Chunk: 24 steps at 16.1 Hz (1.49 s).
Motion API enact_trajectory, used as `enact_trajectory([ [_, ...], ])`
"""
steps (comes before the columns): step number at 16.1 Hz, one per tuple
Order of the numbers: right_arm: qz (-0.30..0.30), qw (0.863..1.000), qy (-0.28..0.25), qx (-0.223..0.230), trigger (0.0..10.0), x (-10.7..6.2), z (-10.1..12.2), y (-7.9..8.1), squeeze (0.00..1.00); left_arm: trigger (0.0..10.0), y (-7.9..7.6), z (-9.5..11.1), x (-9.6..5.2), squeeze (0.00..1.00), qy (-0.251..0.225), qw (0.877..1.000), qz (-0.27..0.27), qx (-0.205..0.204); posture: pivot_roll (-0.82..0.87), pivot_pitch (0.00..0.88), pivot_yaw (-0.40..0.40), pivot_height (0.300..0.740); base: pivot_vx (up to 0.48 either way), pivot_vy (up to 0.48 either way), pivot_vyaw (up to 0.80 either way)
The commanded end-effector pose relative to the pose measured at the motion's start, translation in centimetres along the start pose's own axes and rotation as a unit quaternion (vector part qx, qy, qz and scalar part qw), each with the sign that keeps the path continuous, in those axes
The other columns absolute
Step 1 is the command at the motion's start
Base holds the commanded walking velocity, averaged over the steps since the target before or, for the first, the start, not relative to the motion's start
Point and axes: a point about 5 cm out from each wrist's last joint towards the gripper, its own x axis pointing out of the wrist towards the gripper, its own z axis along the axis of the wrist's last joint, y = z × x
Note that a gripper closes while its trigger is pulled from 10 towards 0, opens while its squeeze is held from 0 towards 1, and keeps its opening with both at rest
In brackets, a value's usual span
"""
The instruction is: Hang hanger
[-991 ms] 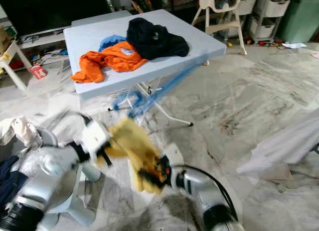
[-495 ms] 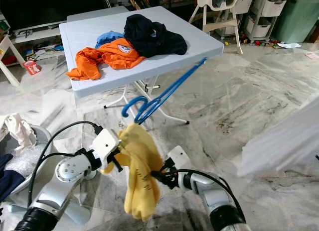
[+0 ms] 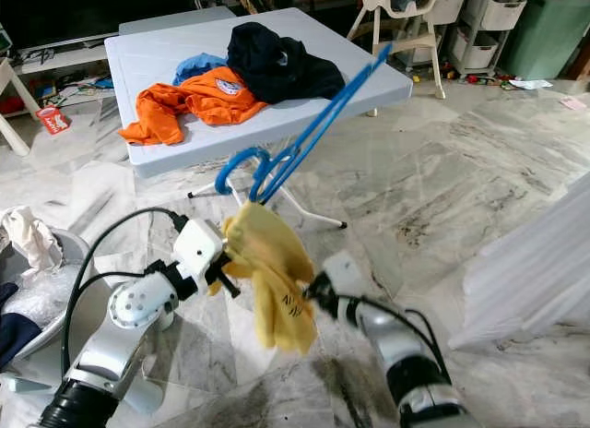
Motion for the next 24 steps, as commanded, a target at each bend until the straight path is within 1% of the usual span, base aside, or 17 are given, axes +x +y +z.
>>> enact_trajectory([
  [1, -0.044, 0.999, -0.018, 0.018, 0.0, 0.0, 0.8, -1.0, 0.00, 10.0, 0.4, 1.3, 0.2, 0.00, -0.026, 1.000, 0.007, 0.009, -0.06, 0.058, -0.003, 0.740, 0.000, 0.000, 0.00],
  [2, -0.066, 0.997, -0.029, 0.027, 0.0, -0.1, 1.3, -1.6, 0.00, 10.0, 0.3, 1.3, 0.2, 0.00, -0.027, 1.000, 0.006, 0.009, -0.06, 0.061, -0.003, 0.740, 0.000, 0.000, 0.00],
  [6, -0.113, 0.992, -0.058, 0.029, 0.0, -0.3, 2.4, -2.9, 0.00, 10.0, 0.4, 1.3, 0.0, 0.00, -0.027, 0.999, 0.012, 0.012, -0.06, 0.066, -0.001, 0.740, 0.000, 0.000, 0.00],
  [9, -0.115, 0.991, -0.060, 0.034, 0.0, -0.3, 2.4, -3.3, 0.00, 10.0, 0.7, 1.4, 0.0, 0.00, -0.025, 0.999, 0.018, 0.017, -0.06, 0.068, -0.001, 0.740, 0.000, 0.000, 0.00],
  [10, -0.081, 0.993, -0.074, 0.034, 3.1, -0.5, 2.6, -3.2, 0.22, 10.0, 0.8, 1.3, 0.0, 0.00, -0.024, 0.999, 0.019, 0.022, -0.06, 0.067, 0.001, 0.740, 0.000, 0.000, 0.00],
  [11, -0.073, 0.994, -0.082, 0.024, 7.7, -0.7, 2.8, -3.5, 1.00, 10.0, 0.9, 1.3, 0.0, 0.00, -0.021, 0.999, 0.024, 0.031, -0.06, 0.067, 0.003, 0.740, 0.000, 0.000, 0.00],
  [12, -0.055, 0.995, -0.087, 0.019, 10.0, -0.9, 3.0, -3.8, 1.00, 10.0, 1.2, 0.8, -0.1, 0.00, -0.010, 0.998, 0.039, 0.042, -0.06, 0.067, 0.004, 0.740, 0.000, 0.000, 0.00],
  [14, -0.022, 0.996, -0.086, -0.002, 10.0, -1.3, 2.8, -3.9, 1.00, 10.0, 1.2, -0.7, -0.6, 0.00, 0.015, 0.997, 0.064, 0.042, -0.07, 0.064, 0.008, 0.740, 0.000, 0.000, 0.00],
  [15, 0.017, 0.997, -0.072, -0.016, 10.0, -1.5, 2.1, -3.4, 1.00, 10.0, 0.6, -2.1, -1.2, 0.00, 0.038, 0.996, 0.066, 0.036, -0.07, 0.064, 0.011, 0.740, 0.000, 0.000, 0.00],
  [16, 0.053, 0.997, -0.052, -0.024, 10.0, -1.6, 1.3, -2.8, 1.00, 10.0, 0.1, -3.1, -1.6, 0.00, 0.055, 0.996, 0.069, 0.018, -0.07, 0.063, 0.013, 0.740, 0.000, 0.000, 0.00],
  [17, 0.077, 0.996, -0.039, -0.034, 10.0, -1.7, 0.7, -2.3, 1.00, 10.0, -0.3, -3.7, -1.8, 0.00, 0.067, 0.995, 0.065, 0.019, -0.07, 0.063, 0.014, 0.740, 0.000, 0.000, 0.00],
  [18, 0.095, 0.994, -0.028, -0.039, 10.0, -1.7, 0.1, -1.8, 1.00, 10.0, -0.4, -4.4, -2.0, 0.00, 0.085, 0.993, 0.076, 0.027, -0.07, 0.063, 0.015, 0.740, 0.000, 0.000, 0.00],
  [19, 0.115, 0.993, -0.017, -0.036, 10.0, -1.7, -0.4, -1.2, 1.00, 10.0, -0.3, -5.1, -2.1, 0.00, 0.109, 0.989, 0.103, 0.013, -0.07, 0.063, 0.015, 0.740, 0.000, 0.000, 0.00],
  [20, 0.123, 0.991, -0.007, -0.047, 10.0, -1.6, -0.9, -0.7, 1.00, 10.0, 0.1, -5.8, -2.2, 0.00, 0.136, 0.980, 0.144, 0.011, -0.07, 0.063, 0.016, 0.740, 0.000, 0.000, 0.00],
  [21, 0.117, 0.992, -0.004, -0.047, 10.0, -1.5, -0.9, -0.6, 1.00, 10.0, 0.2, -6.1, -2.3, 0.00, 0.149, 0.975, 0.162, 0.008, -0.07, 0.063, 0.016, 0.740, 0.000, 0.000, 0.00],
  [22, 0.107, 0.993, -0.009, -0.044, 10.0, -1.2, -0.6, -0.5, 1.00, 10.0, 0.1, -7.1, -2.3, 0.00, 0.178, 0.962, 0.205, -0.022, -0.07, 0.063, 0.014, 0.740, 0.000, 0.000, 0.00],
  [24, 0.109, 0.993, -0.017, -0.048, 10.0, -1.1, 0.1, -0.2, 1.00, 10.0, -0.4, -7.7, -2.1, 0.00, 0.191, 0.953, 0.230, -0.043, -0.07, 0.062, 0.012, 0.740, 0.000, 0.000, 0.00],
])
